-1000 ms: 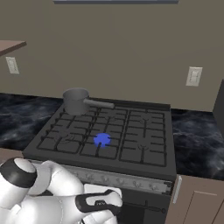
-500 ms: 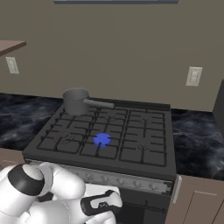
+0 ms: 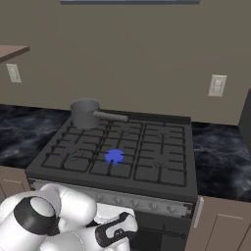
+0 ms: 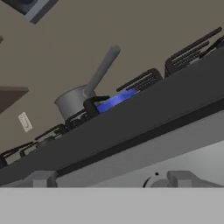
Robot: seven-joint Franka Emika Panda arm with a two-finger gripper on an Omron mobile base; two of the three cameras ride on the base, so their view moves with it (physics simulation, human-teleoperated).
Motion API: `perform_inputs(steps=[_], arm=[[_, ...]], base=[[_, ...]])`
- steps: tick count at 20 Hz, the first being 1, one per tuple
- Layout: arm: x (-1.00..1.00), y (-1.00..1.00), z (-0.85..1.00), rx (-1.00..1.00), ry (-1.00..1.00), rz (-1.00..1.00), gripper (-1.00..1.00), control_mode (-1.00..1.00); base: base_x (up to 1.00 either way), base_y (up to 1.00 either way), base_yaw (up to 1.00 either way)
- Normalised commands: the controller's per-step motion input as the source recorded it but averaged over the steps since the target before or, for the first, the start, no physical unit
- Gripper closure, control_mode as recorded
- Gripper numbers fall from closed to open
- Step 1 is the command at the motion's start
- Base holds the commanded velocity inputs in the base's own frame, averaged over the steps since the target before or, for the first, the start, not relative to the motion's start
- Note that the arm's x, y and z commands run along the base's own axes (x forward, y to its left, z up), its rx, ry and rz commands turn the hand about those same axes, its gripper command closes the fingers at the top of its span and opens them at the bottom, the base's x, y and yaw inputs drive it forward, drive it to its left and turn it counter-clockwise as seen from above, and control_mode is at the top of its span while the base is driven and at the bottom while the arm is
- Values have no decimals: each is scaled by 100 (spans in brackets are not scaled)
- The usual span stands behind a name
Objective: Turn off the front center burner of the stove.
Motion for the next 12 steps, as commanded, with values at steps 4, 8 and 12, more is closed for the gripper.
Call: perform_inputs(steps=[4, 8, 12], arm=[[12, 0, -8, 10, 0, -9, -100, -100], [7, 0, -12, 8, 0, -12, -100, -100], [10, 0, -21, 5, 0, -11, -100, -100]], base=[[0, 0, 0], [0, 0, 0], [0, 0, 0]])
